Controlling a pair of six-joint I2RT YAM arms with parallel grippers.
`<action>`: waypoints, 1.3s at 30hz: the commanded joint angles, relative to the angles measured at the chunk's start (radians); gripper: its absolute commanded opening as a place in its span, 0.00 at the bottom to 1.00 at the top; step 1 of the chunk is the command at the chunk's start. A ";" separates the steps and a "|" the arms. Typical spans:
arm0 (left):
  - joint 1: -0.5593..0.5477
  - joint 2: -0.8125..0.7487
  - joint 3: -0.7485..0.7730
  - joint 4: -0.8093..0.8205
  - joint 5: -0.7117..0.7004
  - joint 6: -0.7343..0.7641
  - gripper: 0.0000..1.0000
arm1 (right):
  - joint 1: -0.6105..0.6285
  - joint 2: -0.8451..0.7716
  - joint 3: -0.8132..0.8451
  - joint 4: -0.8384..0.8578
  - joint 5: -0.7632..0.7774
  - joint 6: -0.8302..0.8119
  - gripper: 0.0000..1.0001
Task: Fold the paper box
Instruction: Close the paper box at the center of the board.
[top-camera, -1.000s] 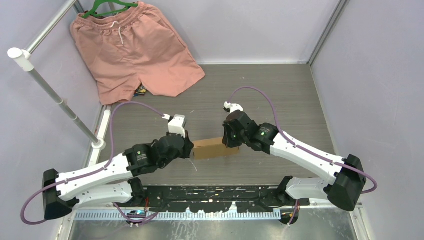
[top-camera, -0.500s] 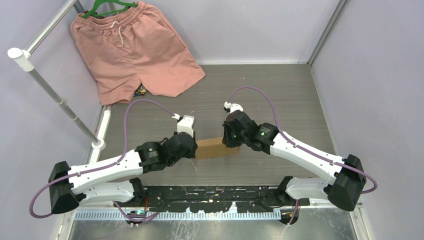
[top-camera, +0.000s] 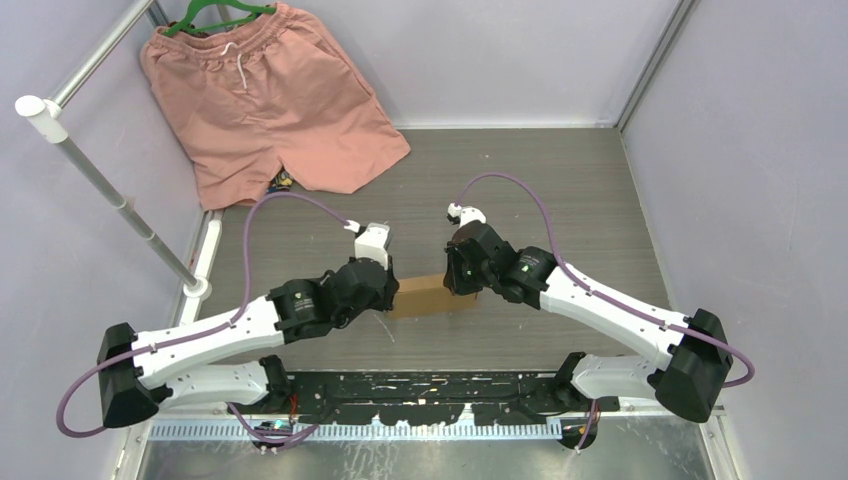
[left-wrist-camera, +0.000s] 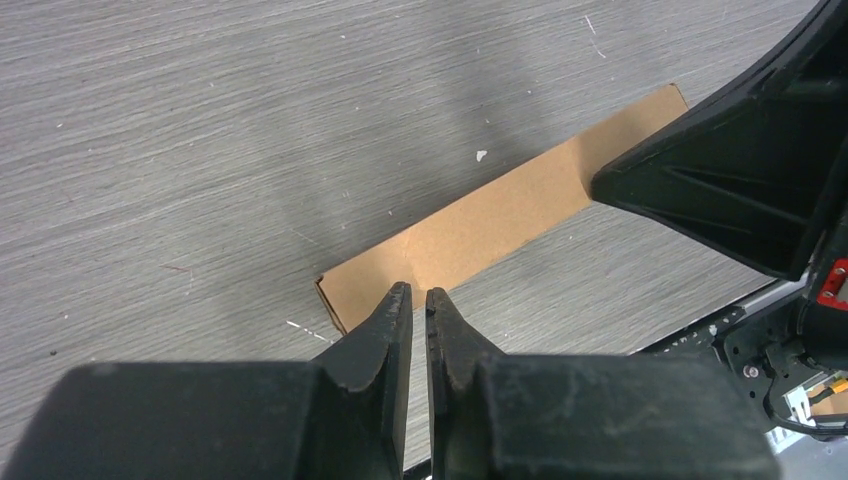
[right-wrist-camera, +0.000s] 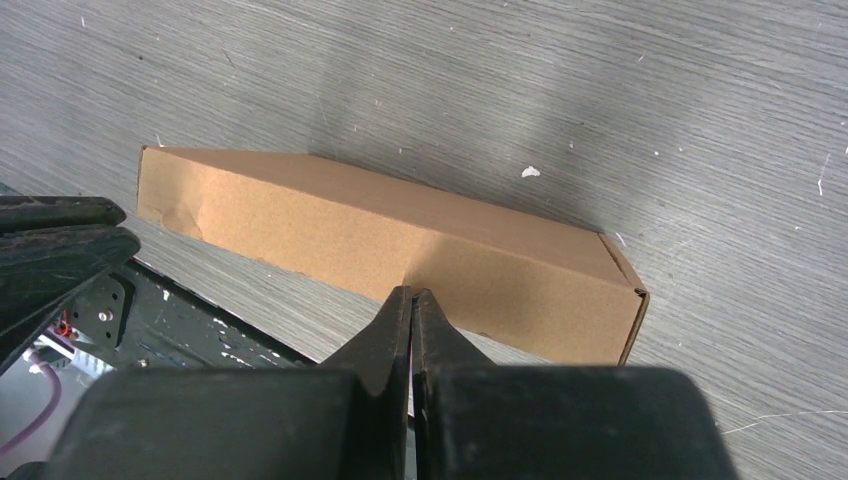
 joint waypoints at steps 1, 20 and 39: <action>0.008 0.034 0.040 0.047 -0.002 0.023 0.11 | 0.006 0.019 -0.042 -0.071 0.002 -0.005 0.04; 0.005 -0.032 -0.117 0.078 0.068 -0.077 0.08 | 0.005 0.017 -0.065 -0.056 -0.001 0.001 0.04; 0.008 -0.074 0.073 -0.045 -0.019 0.032 0.16 | 0.005 0.013 -0.076 -0.066 -0.001 -0.005 0.04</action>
